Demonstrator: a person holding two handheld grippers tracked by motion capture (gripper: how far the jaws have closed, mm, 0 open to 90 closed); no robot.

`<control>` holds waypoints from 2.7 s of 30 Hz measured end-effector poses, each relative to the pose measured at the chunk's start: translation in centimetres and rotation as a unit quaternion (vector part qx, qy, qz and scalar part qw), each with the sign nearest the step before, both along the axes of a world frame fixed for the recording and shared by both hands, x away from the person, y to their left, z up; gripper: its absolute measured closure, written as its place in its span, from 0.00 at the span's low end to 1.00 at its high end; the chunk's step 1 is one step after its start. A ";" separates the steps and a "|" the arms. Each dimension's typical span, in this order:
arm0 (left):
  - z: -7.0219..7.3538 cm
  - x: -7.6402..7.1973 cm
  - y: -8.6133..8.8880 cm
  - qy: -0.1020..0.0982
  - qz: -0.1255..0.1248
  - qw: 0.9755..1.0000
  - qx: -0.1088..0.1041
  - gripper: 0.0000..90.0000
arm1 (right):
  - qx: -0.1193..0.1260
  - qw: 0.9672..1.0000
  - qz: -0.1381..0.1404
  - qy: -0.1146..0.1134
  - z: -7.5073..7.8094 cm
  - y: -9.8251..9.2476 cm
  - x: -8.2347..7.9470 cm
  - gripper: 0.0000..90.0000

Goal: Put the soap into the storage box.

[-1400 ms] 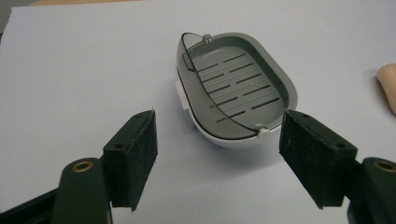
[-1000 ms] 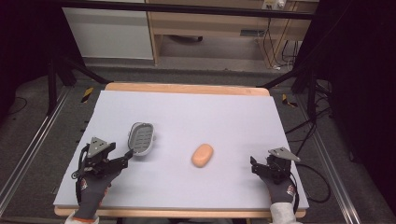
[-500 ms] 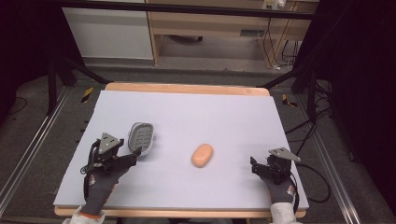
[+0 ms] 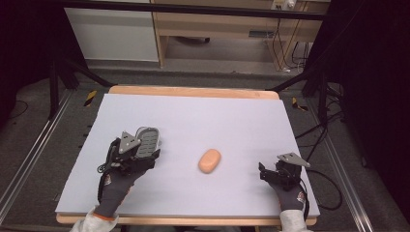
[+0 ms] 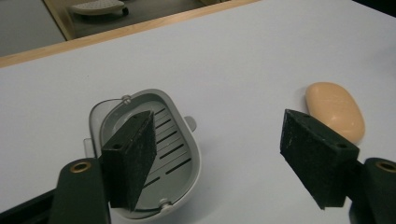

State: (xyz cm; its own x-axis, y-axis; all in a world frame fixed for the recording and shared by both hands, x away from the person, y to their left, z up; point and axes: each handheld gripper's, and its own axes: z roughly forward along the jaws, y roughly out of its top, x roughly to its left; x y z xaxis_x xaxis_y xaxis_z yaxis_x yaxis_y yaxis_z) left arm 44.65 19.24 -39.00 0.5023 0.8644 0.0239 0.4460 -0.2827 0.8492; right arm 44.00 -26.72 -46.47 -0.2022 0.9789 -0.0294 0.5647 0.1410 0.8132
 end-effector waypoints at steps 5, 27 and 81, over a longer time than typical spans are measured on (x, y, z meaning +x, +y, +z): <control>0.1 0.2 -1.2 -0.002 -0.009 1.000 0.004 0.29 | -0.002 1.000 0.000 -0.002 0.0 0.1 0.0 0.11; 0.1 1.5 -6.1 0.018 -0.054 0.998 0.028 0.29 | -0.002 1.000 0.004 -0.001 0.1 0.3 0.0 0.11; -3.0 4.2 -13.8 0.070 -0.101 0.990 0.072 0.28 | -0.003 1.000 0.011 0.001 0.1 0.6 0.0 0.10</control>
